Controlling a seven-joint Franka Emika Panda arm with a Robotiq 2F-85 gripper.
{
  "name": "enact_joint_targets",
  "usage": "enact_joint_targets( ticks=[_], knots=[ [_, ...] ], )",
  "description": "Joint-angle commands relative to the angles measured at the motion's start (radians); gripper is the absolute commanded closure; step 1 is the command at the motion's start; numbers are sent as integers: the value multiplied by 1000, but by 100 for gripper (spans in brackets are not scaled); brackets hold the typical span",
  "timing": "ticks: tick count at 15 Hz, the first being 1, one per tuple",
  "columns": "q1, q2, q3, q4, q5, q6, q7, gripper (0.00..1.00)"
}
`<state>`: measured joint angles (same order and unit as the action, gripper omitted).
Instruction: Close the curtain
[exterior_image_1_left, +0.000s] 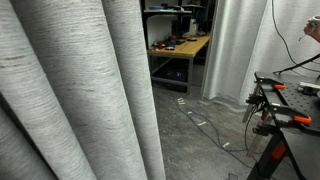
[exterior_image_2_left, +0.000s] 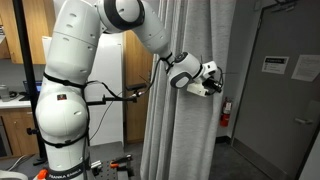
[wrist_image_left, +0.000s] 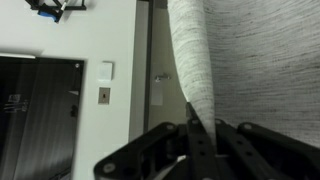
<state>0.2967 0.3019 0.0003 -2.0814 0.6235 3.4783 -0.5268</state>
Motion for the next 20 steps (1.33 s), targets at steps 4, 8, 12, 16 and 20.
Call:
enact_joint_targets(
  ticks=[4,8,12,16,20],
  knots=[
    [67,308,-206,318,95,61,-37,100],
    [152,393,-391,432,238,8,-82,100],
    [150,305,-435,357,207,-86,-118,100],
    [159,361,-561,411,224,-97,-142,100],
    [173,508,-753,511,286,-111,-109,100]
  ],
)
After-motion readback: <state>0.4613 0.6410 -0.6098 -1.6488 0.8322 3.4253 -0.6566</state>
